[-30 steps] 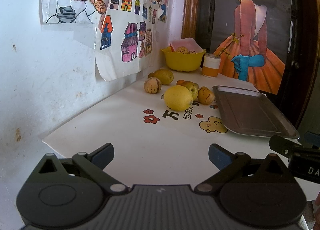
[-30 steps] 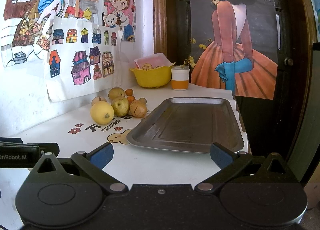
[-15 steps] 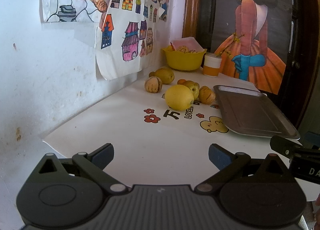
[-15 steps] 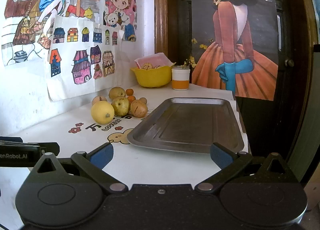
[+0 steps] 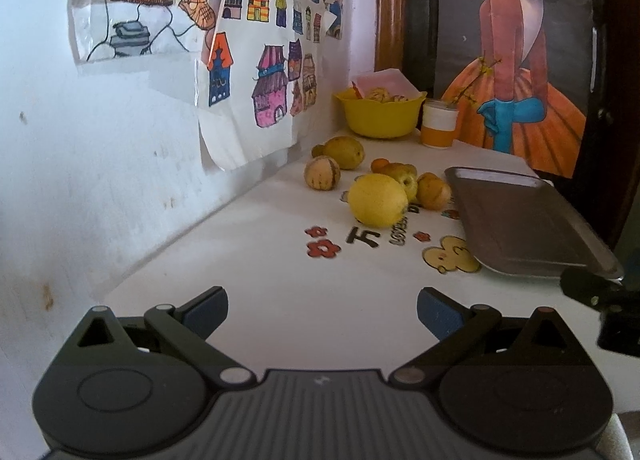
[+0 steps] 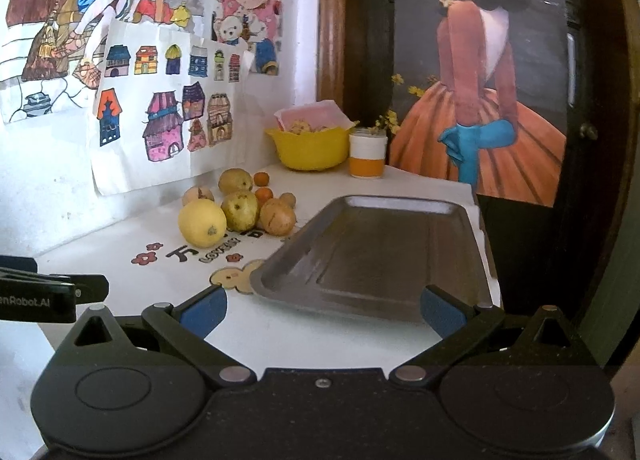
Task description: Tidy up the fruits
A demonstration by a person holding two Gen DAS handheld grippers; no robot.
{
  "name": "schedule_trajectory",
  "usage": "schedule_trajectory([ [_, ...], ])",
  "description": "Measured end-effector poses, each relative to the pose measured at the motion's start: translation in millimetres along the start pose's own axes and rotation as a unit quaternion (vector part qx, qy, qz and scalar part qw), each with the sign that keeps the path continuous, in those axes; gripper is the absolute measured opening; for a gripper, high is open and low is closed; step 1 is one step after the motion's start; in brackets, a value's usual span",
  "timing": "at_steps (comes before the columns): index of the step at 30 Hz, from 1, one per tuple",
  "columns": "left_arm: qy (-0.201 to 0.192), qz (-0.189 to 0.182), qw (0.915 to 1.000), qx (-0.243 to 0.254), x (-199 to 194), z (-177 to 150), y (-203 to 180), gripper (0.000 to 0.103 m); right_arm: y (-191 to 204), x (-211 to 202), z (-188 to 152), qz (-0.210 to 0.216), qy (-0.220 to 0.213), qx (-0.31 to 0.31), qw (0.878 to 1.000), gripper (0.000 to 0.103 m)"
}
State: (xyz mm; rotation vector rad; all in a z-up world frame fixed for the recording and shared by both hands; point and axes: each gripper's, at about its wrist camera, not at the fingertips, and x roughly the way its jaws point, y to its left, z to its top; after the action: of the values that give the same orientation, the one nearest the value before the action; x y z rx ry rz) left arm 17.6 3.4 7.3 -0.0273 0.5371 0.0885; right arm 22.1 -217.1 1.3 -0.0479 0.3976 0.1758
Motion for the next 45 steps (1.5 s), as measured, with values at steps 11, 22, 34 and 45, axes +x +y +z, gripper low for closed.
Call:
schedule_trajectory([
  [11, 0.017, -0.034, 0.9993, 0.005, 36.7, 45.8, 2.1, 0.103, -22.2, 50.6, 64.9, 0.118, 0.037, -0.064, 0.99, 0.102],
  [22, 0.031, -0.084, 0.9952, 0.04, 84.4, 78.5, -21.6, 0.103, -36.4, 114.1, 118.0, 0.241, 0.085, -0.149, 0.955, 0.102],
  [34, 0.041, -0.096, 0.9929, 0.056, 129.3, 85.1, -31.1, 0.102, -40.5, 202.0, 126.8, 0.288, 0.144, -0.147, 0.935, 0.093],
  [45, 0.071, -0.103, 0.9907, 0.053, 155.8, 81.7, -23.5, 0.091, -13.5, 255.6, 103.0, 0.291, 0.184, -0.188, 0.92, 0.075],
])
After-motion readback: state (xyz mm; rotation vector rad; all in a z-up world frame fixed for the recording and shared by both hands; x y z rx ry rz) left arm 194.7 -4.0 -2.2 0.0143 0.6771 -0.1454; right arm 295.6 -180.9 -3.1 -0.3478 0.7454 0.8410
